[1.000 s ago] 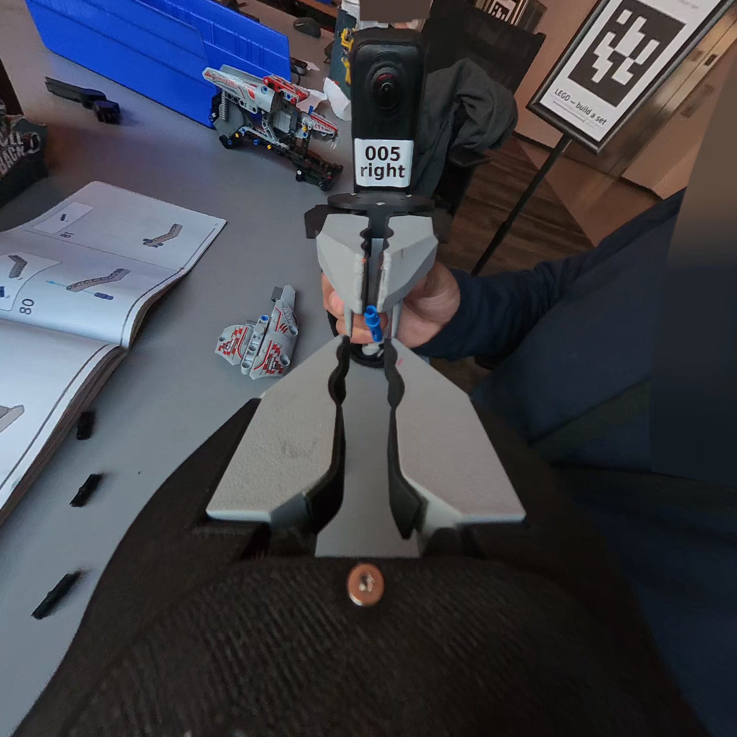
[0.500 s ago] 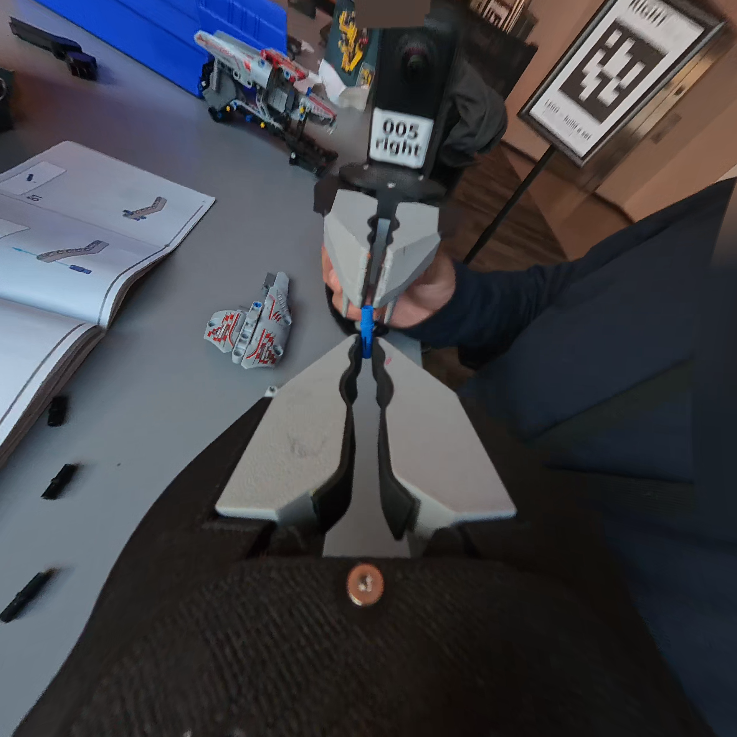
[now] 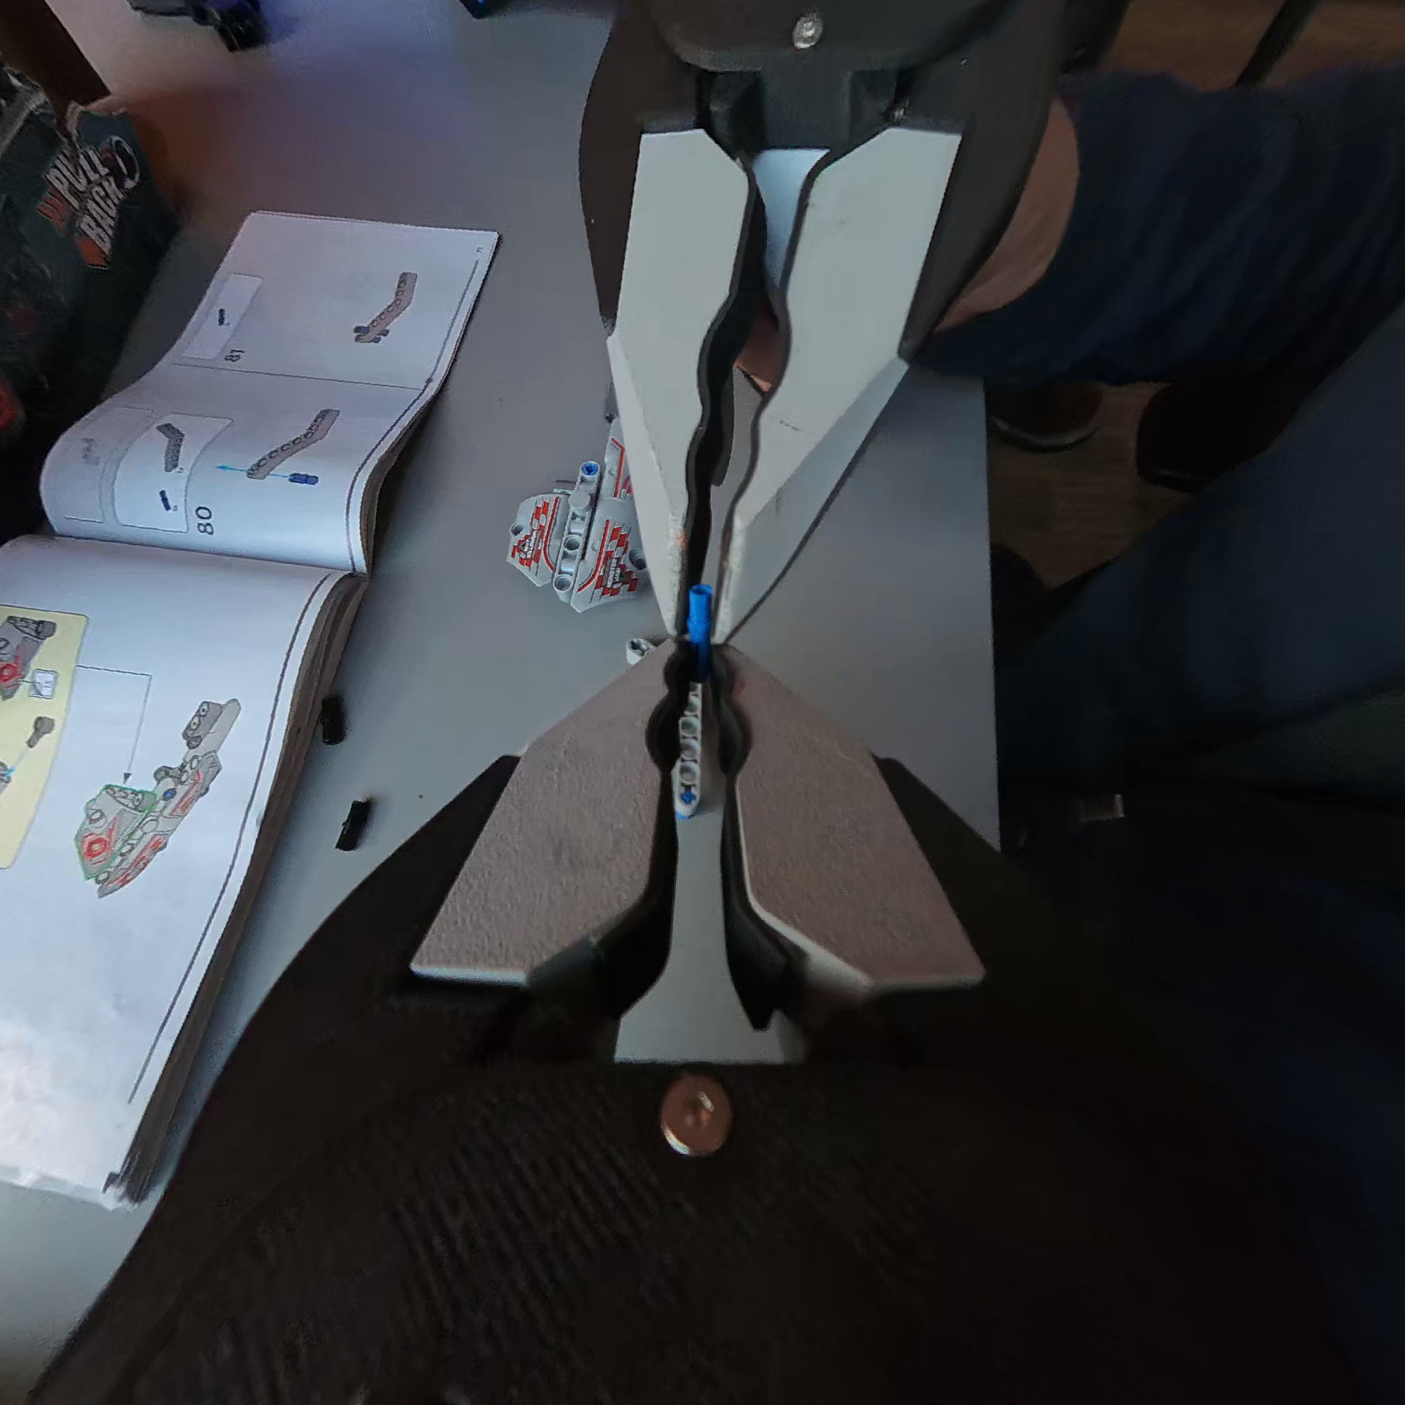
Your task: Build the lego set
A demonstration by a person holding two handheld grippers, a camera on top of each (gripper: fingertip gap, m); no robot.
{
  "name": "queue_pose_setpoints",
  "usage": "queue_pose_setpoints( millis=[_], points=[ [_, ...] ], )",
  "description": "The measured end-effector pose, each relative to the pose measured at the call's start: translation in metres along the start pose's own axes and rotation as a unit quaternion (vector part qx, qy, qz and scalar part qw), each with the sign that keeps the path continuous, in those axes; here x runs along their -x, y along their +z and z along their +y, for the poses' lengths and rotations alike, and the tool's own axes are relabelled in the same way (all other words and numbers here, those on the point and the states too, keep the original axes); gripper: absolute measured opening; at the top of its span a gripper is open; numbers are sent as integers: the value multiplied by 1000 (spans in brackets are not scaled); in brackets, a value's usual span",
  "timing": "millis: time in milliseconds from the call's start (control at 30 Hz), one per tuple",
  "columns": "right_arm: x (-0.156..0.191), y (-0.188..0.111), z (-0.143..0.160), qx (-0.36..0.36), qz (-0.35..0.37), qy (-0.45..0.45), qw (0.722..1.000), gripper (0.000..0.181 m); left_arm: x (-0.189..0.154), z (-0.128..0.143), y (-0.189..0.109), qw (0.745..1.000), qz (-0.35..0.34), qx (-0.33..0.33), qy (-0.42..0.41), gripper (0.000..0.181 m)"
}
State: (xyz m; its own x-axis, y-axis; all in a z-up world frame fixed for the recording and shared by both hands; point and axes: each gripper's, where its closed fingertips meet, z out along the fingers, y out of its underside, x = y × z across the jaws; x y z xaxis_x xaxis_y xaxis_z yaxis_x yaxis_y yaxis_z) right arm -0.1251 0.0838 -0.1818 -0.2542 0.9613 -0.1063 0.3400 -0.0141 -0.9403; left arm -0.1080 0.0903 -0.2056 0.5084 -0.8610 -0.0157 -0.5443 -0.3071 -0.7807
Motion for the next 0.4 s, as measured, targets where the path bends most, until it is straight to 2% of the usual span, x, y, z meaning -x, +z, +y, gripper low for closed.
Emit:
queue_pose_setpoints(
  millis=[233,333,400],
  points=[
    [0,5,5,16,-6,-6,1000,1,1,8,-5,1000,-7,-6,-5,1],
    [-2,9,12,29,-5,-8,1000,1,5,22,-7,1000,-18,15,-7,2],
    [0,9,17,45,-14,-3,999,1,9,36,-9,999,-20,35,-23,12]
  ],
)
